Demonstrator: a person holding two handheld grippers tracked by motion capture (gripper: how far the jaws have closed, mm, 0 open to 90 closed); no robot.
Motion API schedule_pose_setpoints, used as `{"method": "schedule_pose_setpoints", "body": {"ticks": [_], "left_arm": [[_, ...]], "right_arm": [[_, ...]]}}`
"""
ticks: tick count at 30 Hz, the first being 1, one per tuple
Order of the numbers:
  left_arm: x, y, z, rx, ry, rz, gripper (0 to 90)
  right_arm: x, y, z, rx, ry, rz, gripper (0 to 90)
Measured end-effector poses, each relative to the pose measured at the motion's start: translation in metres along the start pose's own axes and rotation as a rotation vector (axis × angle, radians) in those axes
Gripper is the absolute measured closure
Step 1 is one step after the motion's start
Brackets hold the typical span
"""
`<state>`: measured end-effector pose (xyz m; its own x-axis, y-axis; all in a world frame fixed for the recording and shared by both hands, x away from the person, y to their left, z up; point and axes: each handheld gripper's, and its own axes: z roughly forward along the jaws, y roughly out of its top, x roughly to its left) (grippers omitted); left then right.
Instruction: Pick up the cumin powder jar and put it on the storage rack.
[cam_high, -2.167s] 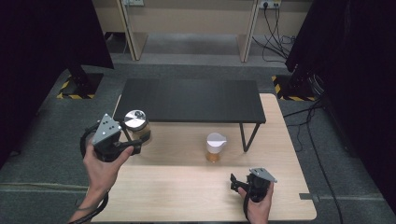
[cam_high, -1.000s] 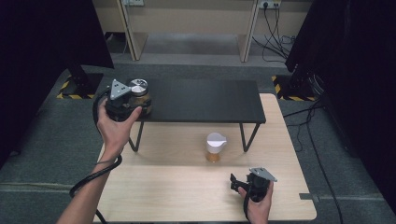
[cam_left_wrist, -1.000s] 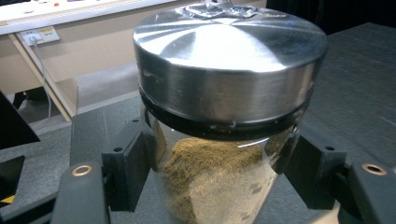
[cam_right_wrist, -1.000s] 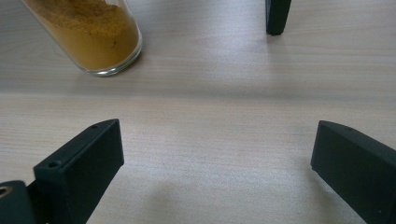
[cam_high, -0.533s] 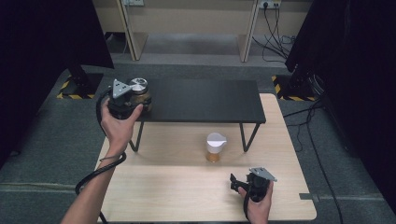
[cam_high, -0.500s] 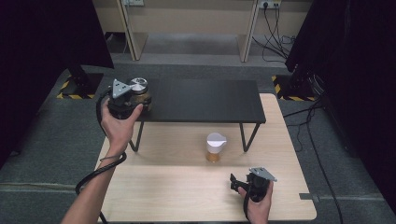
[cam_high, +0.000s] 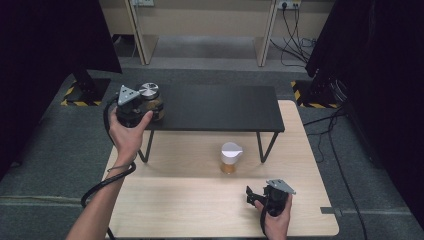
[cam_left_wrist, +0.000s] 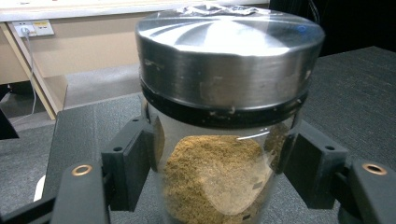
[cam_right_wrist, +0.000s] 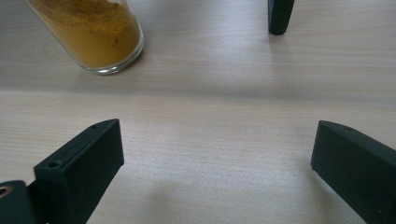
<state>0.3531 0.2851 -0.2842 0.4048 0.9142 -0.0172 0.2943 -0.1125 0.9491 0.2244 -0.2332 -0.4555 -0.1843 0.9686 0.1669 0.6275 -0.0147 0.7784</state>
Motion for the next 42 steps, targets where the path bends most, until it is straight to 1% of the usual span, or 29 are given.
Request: {"method": "schedule_pose_setpoints", "body": {"ticks": [7, 17, 18, 19, 20, 23, 26, 29, 30, 32, 35, 39, 42], "left_arm": [[-0.001, -0.003, 0.000, -0.011, 0.002, -0.001, 29.8], [0.001, -0.002, 0.000, -0.006, -0.003, 0.001, 29.7], [0.002, -0.003, 0.000, -0.010, -0.006, -0.007, 29.5], [0.002, -0.004, -0.001, -0.014, -0.004, -0.012, 27.4], [0.000, -0.005, -0.002, -0.021, 0.005, -0.013, 23.2], [-0.007, -0.008, -0.006, -0.054, 0.038, 0.003, 11.1], [-0.011, -0.009, -0.011, -0.076, 0.049, 0.014, 6.0], [-0.013, -0.013, -0.019, -0.102, 0.045, 0.017, 4.4], [-0.014, -0.016, -0.022, -0.112, 0.039, 0.010, 4.2], [-0.015, -0.022, -0.027, -0.126, 0.037, 0.011, 4.4], [-0.017, -0.028, -0.031, -0.119, 0.034, 0.015, 3.6], [-0.019, -0.039, -0.036, -0.144, 0.034, 0.035, 3.1], [-0.020, -0.044, -0.039, -0.141, 0.037, 0.048, 1.9]], "right_arm": [[0.000, 0.000, 0.000, -0.001, 0.000, 0.000, 2.6], [-0.001, 0.000, 0.000, 0.000, 0.002, 0.000, 2.6], [-0.001, 0.000, 0.000, 0.000, 0.001, 0.001, 2.6], [-0.001, 0.000, 0.000, 0.000, 0.002, 0.001, 2.6], [-0.001, 0.000, 0.000, 0.001, 0.002, 0.001, 2.6], [-0.002, 0.001, 0.000, 0.003, 0.005, 0.002, 2.6], [-0.001, 0.000, 0.000, 0.002, 0.005, 0.003, 2.6], [-0.001, 0.000, 0.000, 0.001, 0.003, 0.003, 2.6], [-0.001, 0.000, 0.000, 0.001, 0.004, 0.004, 2.6], [-0.001, 0.000, 0.000, 0.001, 0.003, 0.004, 2.6], [-0.001, 0.000, 0.000, -0.001, 0.003, 0.006, 2.6], [-0.001, 0.000, 0.000, -0.003, 0.002, 0.008, 2.6], [-0.001, 0.000, 0.001, 0.000, 0.003, 0.006, 2.6]]}}
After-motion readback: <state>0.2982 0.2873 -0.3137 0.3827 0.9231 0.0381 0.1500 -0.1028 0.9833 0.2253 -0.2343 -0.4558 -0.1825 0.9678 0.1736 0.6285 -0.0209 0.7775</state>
